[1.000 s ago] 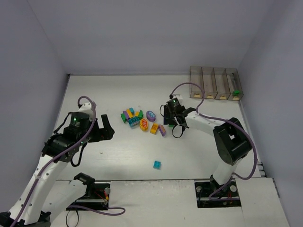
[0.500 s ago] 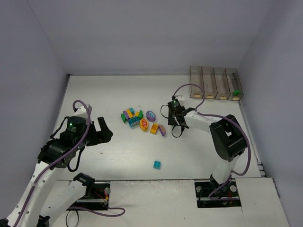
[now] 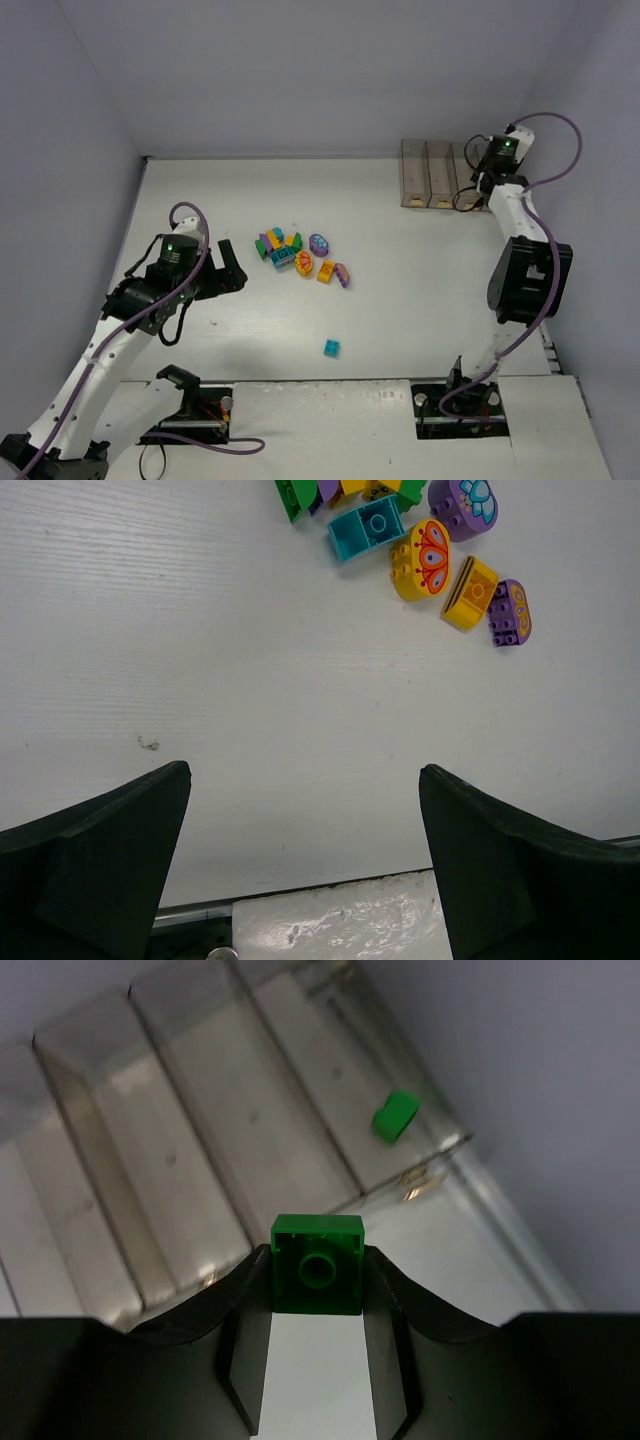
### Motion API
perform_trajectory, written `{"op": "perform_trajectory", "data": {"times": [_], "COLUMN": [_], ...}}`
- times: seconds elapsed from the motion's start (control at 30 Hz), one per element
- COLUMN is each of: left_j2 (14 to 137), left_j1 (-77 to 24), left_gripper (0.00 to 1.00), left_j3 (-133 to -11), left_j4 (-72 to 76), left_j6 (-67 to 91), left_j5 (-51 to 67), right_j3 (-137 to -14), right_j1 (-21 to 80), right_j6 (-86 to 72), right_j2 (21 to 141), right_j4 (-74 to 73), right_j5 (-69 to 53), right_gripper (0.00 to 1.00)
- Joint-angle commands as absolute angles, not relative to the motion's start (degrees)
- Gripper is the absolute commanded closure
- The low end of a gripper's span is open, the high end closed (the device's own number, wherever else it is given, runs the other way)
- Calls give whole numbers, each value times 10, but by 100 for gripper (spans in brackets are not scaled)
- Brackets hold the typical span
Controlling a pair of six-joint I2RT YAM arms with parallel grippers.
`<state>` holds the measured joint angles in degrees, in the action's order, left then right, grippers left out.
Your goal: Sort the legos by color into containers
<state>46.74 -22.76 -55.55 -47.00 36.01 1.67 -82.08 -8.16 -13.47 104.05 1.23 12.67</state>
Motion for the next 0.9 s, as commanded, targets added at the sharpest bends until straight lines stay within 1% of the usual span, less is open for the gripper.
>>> {"op": "perform_trajectory", "data": {"times": [0.0, 0.27, 0.37, 0.43, 0.47, 0.5, 0.57, 0.6, 0.7, 0.87], "left_j2": [478, 516, 527, 541, 547, 554, 577, 585, 613, 605], "left_j1": [-226, -226, -226, -226, -226, -225, -226, -226, -226, -226], "left_gripper": [10, 10, 10, 10, 10, 10, 10, 10, 10, 10], "left_j3": [-559, -555, -554, -554, -555, -560, -567, -570, -584, -582], "left_j4": [-418, -375, -359, -352, -347, -345, -343, -342, -341, -333], "left_j6": [366, 364, 366, 365, 362, 360, 355, 353, 349, 350], "left_j5": [20, 25, 24, 25, 25, 27, 31, 33, 44, 48], "right_j3": [-905, -1041, -1079, -1095, -1106, -1108, -1112, -1110, -1107, -1098], "right_j1": [-107, -159, -166, -168, -168, -168, -168, -169, -169, -168], "right_j6": [-98, -57, -48, -45, -41, -42, -40, -39, -29, -27], "right_j2": [1098, 1226, 1262, 1275, 1285, 1288, 1292, 1292, 1284, 1253], "right_j4": [38, 38, 38, 36, 36, 36, 36, 36, 36, 35], "right_j5": [107, 47, 41, 36, 32, 33, 35, 38, 37, 25], "right_gripper": [100, 97, 94, 91, 88, 81, 73, 63, 51, 47]}}
